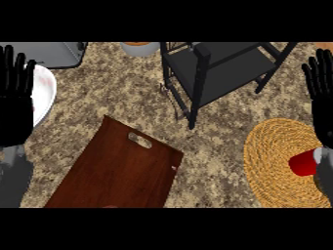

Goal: Pick the can from the placemat and place it in the tiered shelf

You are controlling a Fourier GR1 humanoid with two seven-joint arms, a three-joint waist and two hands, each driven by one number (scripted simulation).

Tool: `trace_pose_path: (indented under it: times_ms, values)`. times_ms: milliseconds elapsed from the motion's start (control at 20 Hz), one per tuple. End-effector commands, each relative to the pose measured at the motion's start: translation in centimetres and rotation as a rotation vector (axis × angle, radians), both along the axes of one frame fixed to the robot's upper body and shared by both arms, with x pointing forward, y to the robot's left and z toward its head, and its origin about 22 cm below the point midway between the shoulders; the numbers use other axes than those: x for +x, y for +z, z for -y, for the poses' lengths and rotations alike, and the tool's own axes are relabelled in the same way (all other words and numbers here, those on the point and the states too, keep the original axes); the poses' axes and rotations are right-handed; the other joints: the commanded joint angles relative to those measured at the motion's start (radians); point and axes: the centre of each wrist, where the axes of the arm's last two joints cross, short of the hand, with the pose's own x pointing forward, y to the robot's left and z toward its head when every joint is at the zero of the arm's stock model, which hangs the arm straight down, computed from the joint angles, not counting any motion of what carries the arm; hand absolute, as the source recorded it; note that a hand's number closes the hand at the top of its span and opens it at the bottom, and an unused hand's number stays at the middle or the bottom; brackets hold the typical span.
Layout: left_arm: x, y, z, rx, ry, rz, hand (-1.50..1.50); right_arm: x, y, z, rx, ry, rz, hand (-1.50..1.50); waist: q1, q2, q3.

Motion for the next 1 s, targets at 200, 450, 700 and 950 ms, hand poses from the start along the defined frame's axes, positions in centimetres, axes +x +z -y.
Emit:
trace_pose_path:
  times_ms: [200,450,700,950]
  values:
    - [-4.8,-9.9,-3.5,0.056,0.048,-0.608,0.0,-5.3,1.4,12.7,-0.183,-0.301,-0.011,1.5,-0.082,0.024,-0.016]
    - [-5.5,-11.8,-3.3,0.039,-0.029,-0.807,0.0,-12.1,-2.8,21.0,-0.225,-0.593,-0.443,1.5,-0.075,0.023,-0.017]
    - [-5.4,-12.7,-3.2,0.078,-0.092,-0.836,0.0,-17.7,-3.3,24.2,-0.22,-0.433,-0.377,-1.5,-0.011,0.013,-0.02]
    - [-5.2,-12.5,-1.6,0.066,-0.103,-0.842,0.0,-19.3,-0.7,25.6,-0.275,-0.239,-0.437,-1.5,-0.003,0.013,-0.02]
